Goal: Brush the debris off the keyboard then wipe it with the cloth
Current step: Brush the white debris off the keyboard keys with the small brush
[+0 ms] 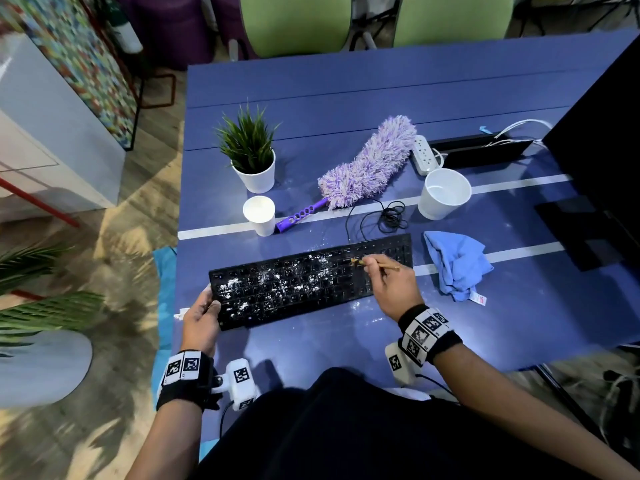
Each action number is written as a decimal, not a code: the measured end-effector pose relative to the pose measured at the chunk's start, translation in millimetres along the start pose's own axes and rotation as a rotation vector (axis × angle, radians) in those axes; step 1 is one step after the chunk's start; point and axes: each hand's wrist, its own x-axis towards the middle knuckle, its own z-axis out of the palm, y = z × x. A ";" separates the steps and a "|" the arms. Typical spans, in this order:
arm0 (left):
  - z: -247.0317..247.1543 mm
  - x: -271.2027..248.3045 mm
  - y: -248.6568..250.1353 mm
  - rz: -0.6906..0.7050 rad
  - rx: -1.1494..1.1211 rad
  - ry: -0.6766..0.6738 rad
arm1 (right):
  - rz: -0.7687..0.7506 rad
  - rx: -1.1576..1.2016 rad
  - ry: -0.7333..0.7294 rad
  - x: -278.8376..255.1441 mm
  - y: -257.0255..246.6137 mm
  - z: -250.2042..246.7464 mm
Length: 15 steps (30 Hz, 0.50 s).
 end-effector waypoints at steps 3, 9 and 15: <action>0.2 0.6 -2.7 -0.001 -0.005 0.006 | 0.161 -0.135 -0.235 -2.0 10.8 3.1; -0.2 1.7 -2.9 0.022 -0.017 -0.007 | 0.170 -0.046 -0.137 -13.1 18.1 0.0; 2.0 2.6 -2.8 0.034 -0.021 -0.001 | 0.127 -0.033 -0.029 -12.7 13.5 -4.7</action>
